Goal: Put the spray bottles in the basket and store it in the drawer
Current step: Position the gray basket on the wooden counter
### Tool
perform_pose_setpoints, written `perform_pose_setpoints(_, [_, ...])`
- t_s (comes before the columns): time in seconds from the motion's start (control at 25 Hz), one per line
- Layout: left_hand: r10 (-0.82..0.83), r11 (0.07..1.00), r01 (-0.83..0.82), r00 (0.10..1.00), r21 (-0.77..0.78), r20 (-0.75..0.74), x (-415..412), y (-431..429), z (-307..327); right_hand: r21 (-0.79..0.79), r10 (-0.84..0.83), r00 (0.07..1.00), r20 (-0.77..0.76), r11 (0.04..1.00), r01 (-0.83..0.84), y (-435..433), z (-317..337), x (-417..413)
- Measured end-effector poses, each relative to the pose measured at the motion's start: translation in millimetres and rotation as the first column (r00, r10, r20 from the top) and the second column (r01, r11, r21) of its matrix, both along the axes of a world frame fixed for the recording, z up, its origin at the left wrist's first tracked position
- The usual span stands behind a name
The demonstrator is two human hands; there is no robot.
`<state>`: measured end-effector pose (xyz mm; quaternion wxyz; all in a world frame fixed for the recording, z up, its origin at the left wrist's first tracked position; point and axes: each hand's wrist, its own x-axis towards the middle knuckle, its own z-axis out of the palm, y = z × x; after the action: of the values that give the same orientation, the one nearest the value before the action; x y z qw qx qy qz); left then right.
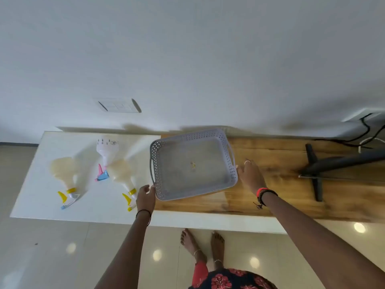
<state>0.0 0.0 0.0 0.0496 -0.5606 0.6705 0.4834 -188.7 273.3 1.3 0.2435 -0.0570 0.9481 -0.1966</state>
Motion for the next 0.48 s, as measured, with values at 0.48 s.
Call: perform_pose_setpoints(0.48, [0.192, 0.918, -0.211, 0.977, 0.337, 0.089, -3, -11, -78, 0.024, -0.283, 0.882, 0.376, 0.955, 0.296, -16, -78, -18])
